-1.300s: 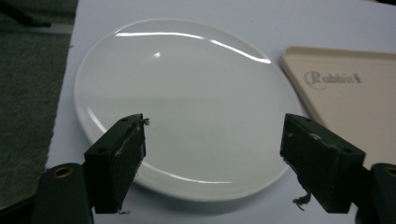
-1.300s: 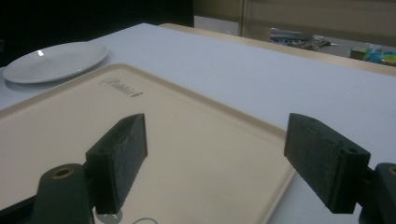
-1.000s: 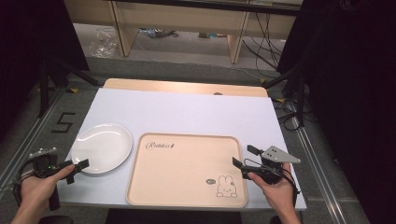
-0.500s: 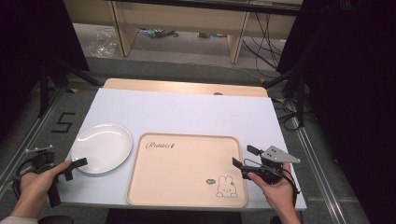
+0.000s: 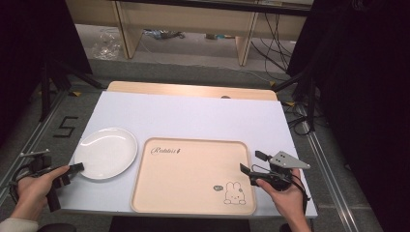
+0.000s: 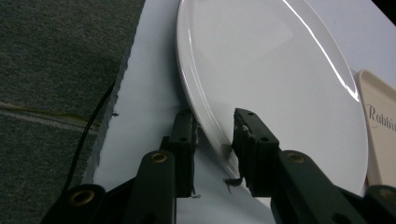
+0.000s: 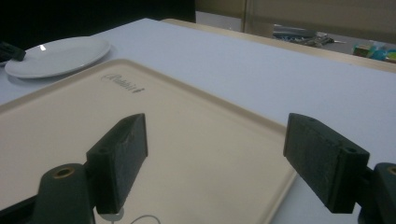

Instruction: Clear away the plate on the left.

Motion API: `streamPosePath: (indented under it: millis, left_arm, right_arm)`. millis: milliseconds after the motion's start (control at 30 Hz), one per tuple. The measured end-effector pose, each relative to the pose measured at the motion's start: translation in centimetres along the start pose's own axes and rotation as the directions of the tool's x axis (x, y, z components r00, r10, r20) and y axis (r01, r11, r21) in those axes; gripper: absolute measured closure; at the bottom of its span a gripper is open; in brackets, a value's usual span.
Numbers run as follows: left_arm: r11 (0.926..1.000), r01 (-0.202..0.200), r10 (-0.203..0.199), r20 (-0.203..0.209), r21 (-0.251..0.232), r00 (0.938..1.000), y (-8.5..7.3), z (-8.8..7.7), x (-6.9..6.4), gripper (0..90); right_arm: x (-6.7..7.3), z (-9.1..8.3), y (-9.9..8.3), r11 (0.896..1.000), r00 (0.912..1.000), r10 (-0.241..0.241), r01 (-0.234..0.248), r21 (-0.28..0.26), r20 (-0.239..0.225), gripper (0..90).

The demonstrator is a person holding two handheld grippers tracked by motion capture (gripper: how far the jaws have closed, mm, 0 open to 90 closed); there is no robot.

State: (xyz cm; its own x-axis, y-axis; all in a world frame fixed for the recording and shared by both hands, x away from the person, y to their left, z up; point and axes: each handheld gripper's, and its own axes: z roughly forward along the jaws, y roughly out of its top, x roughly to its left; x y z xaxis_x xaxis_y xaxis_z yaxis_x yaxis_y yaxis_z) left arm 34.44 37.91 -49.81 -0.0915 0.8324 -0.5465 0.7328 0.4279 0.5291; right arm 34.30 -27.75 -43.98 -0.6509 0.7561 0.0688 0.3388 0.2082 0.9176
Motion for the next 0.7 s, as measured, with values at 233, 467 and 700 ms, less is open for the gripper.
streamPosePath:
  millis: [233,467,700]
  left_arm:
    - [0.991,0.129,-0.125,0.099,-0.035,0.9873,-0.3,0.1,1.0,75.8]
    - [0.987,0.134,-0.121,0.134,-0.089,0.9835,-0.1,-0.5,0.7,81.4]
    - [0.9786,0.158,-0.126,0.222,-0.132,0.9668,0.1,-1.0,0.7,86.6]
  right_arm:
    - [-0.2,0.2,0.0,0.999,0.9995,-0.028,0.028,-0.015,0.011,22.6]
    - [-0.2,0.2,-0.1,1.0,0.9998,-0.021,0.021,-0.009,0.006,22.6]
    - [-0.2,0.2,-0.1,1.0,0.9997,-0.022,0.022,-0.008,0.008,22.6]
